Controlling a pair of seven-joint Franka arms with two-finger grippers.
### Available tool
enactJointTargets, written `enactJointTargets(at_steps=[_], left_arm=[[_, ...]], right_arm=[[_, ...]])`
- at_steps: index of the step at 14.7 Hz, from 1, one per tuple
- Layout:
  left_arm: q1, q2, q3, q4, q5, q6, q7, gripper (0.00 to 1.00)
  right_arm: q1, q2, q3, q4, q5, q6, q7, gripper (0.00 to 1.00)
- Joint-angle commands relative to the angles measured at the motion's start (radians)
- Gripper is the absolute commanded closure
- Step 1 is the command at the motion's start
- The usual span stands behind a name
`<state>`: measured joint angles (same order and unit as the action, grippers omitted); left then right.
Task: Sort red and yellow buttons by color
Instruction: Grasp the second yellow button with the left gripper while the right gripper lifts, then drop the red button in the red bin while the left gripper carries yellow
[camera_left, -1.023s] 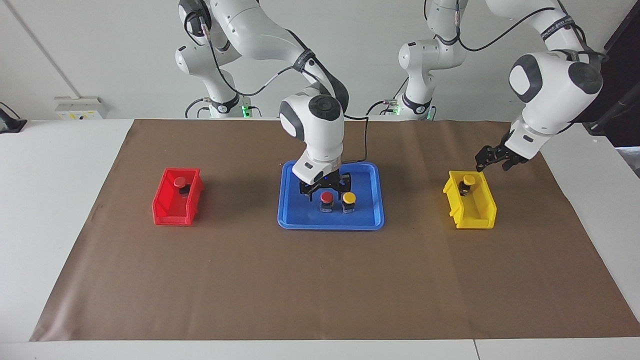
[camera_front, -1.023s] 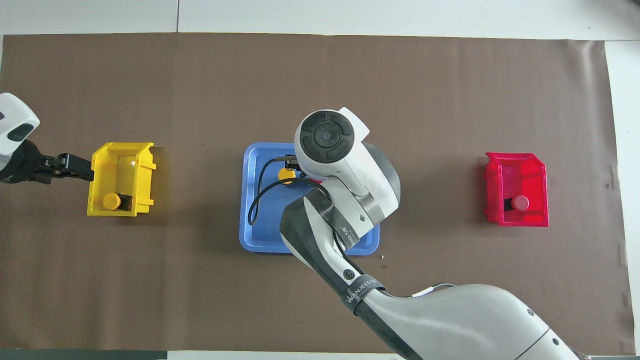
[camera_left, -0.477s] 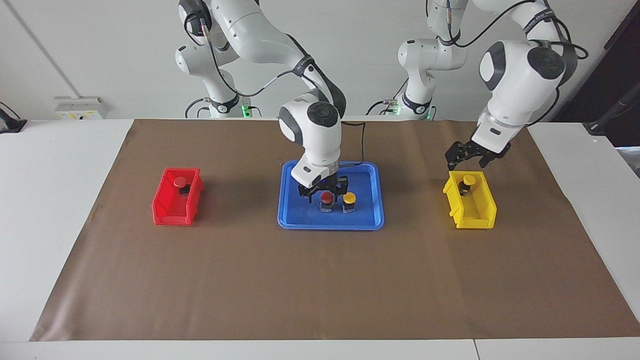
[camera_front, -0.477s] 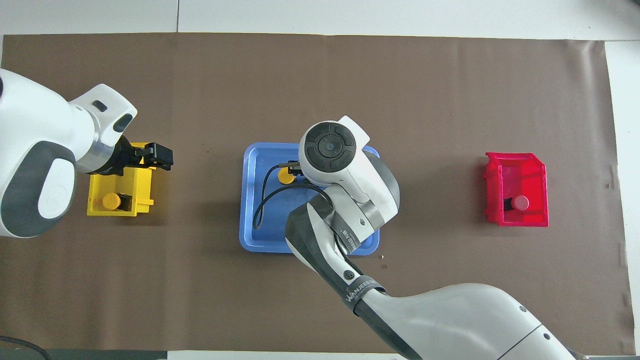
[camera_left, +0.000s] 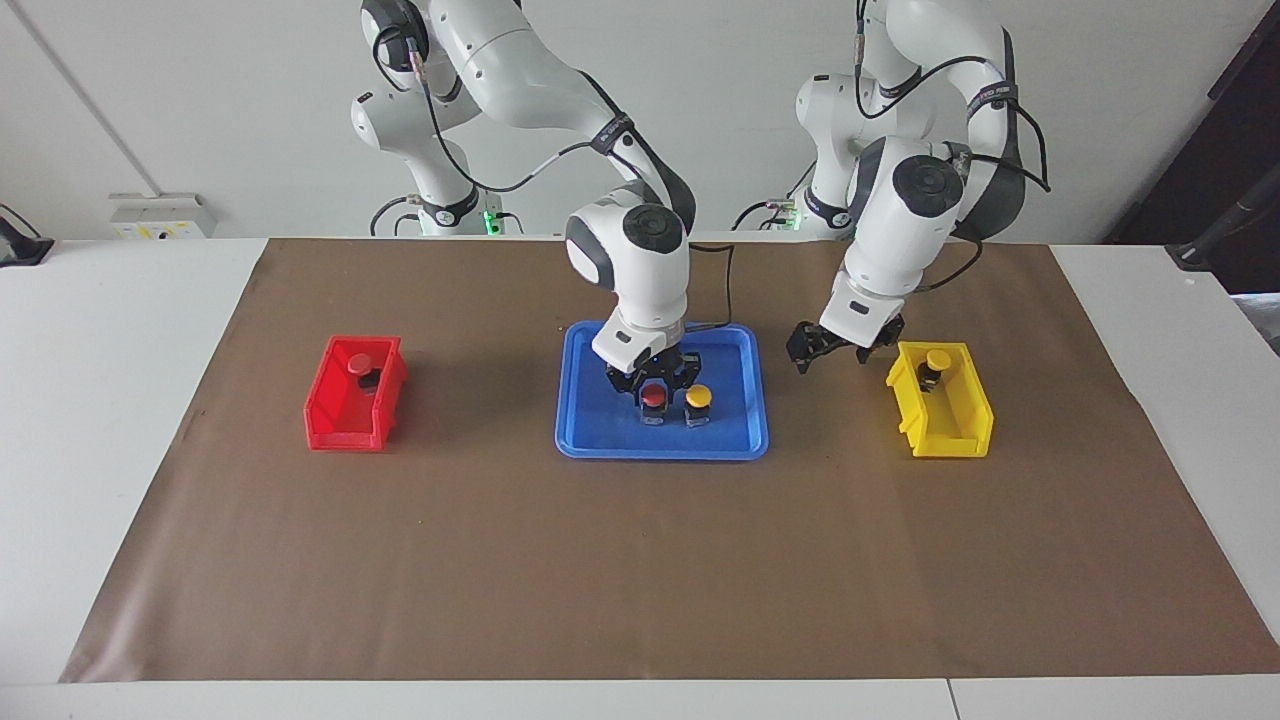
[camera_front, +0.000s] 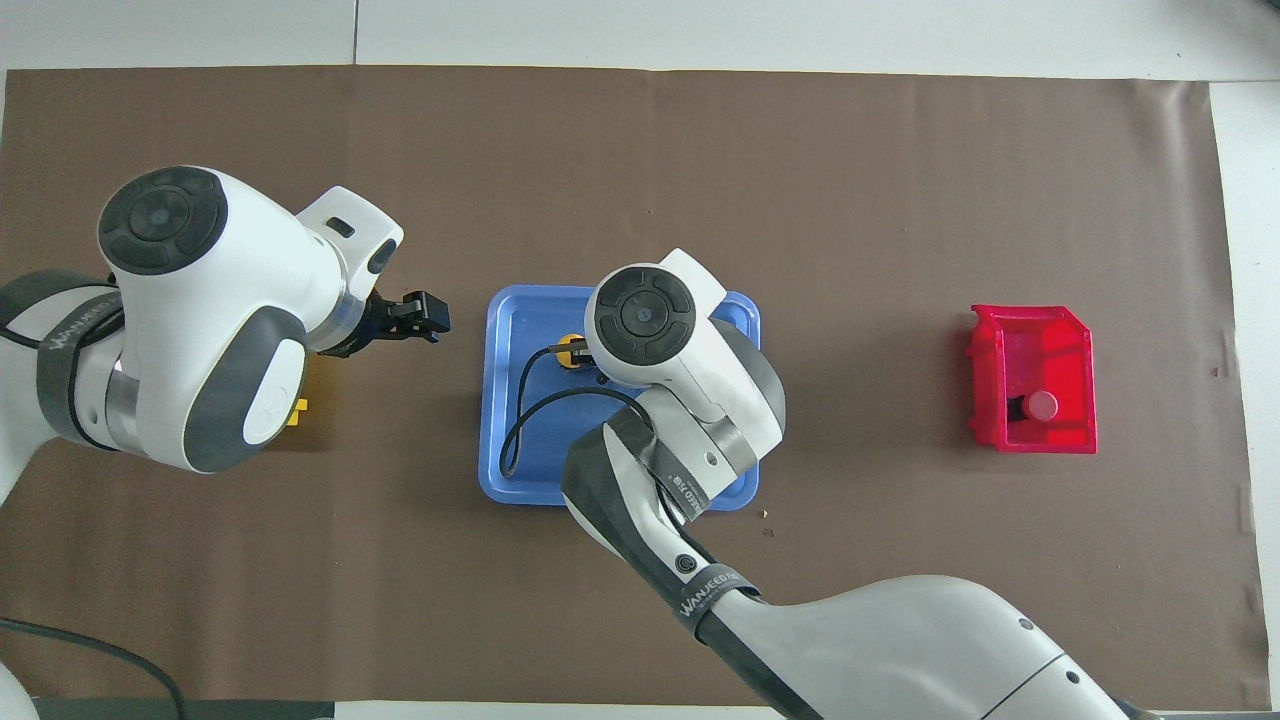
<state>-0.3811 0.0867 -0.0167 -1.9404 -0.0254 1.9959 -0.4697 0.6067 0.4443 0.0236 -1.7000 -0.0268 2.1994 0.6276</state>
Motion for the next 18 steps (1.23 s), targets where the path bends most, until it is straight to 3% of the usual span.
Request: enactJointTargets(at_steps=[1, 4, 7, 9, 10, 13, 14, 16, 17, 18], left_arm=[[-0.025, -0.004, 0.015, -0.008, -0.008, 0.026, -0.02, 0.0], [-0.074, 0.002, 0.015, -0.005, -0.008, 0.066, -0.104, 0.0], [-0.177, 0.083, 0.018, 0.024, -0.008, 0.131, -0.268, 0.0], [-0.231, 0.138, 0.018, 0.058, -0.008, 0.161, -0.334, 0.0], [-0.251, 0.163, 0.018, 0.07, -0.008, 0.165, -0.354, 0.0], [-0.303, 0.254, 0.02, 0.135, 0.007, 0.172, -0.426, 0.0], [-0.302, 0.255, 0.018, 0.132, 0.012, 0.187, -0.426, 0.06], [-0.294, 0.257, 0.018, 0.13, 0.012, 0.19, -0.426, 0.44], [-0.289, 0.257, 0.018, 0.13, 0.01, 0.19, -0.426, 0.73], [-0.286, 0.257, 0.018, 0.132, 0.01, 0.192, -0.425, 0.89]], right_arm=[[-0.039, -0.026, 0.001, 0.029, -0.015, -0.061, -0.02, 0.86], [-0.14, -0.106, 0.002, 0.083, 0.004, -0.211, -0.168, 0.86], [-0.333, -0.289, 0.002, -0.024, 0.017, -0.34, -0.451, 0.86], [-0.503, -0.383, 0.001, -0.151, 0.071, -0.316, -0.73, 0.86], [-0.571, -0.392, 0.001, -0.182, 0.073, -0.294, -0.846, 0.86], [-0.682, -0.42, -0.002, -0.271, 0.073, -0.196, -1.006, 0.86], [-0.688, -0.424, -0.002, -0.286, 0.065, -0.166, -1.019, 0.86], [-0.714, -0.434, -0.004, -0.326, 0.061, -0.123, -1.049, 0.86], [-0.731, -0.438, -0.002, -0.343, 0.059, -0.097, -1.081, 0.86], [-0.749, -0.438, -0.004, -0.369, 0.059, -0.057, -1.106, 0.86]])
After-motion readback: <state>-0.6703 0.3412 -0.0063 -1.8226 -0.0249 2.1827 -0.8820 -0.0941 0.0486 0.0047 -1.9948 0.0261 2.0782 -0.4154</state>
